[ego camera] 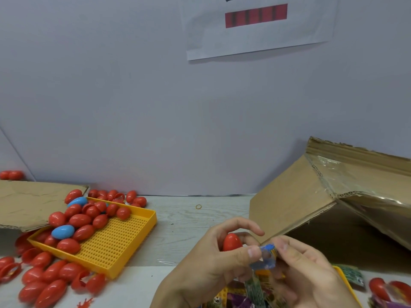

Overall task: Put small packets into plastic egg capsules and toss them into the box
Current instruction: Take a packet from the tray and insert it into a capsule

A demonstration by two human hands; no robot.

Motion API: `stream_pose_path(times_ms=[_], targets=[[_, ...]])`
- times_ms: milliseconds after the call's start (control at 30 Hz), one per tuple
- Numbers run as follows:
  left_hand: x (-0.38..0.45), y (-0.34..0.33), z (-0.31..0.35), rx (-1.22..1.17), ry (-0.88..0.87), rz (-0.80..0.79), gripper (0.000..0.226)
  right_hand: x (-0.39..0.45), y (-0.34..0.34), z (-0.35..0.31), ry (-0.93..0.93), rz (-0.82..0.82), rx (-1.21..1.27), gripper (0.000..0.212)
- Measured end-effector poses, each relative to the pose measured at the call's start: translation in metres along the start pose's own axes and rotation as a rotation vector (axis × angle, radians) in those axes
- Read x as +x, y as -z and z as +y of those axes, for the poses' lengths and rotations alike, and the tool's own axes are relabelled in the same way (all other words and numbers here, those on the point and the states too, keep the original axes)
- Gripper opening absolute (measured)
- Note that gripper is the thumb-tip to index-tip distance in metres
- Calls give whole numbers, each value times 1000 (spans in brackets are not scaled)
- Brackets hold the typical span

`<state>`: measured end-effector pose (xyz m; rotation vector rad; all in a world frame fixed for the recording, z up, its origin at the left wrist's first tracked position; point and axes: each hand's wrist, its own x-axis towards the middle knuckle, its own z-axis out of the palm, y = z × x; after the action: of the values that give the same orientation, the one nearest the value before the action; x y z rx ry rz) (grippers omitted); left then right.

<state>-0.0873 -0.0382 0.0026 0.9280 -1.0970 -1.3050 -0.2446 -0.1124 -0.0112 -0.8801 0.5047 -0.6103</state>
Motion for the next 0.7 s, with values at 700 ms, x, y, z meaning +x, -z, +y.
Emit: stream_pose_path(times_ms=[700], targets=[[11, 10, -12, 135, 53, 392, 27, 7, 5, -1, 90, 180, 105, 15]])
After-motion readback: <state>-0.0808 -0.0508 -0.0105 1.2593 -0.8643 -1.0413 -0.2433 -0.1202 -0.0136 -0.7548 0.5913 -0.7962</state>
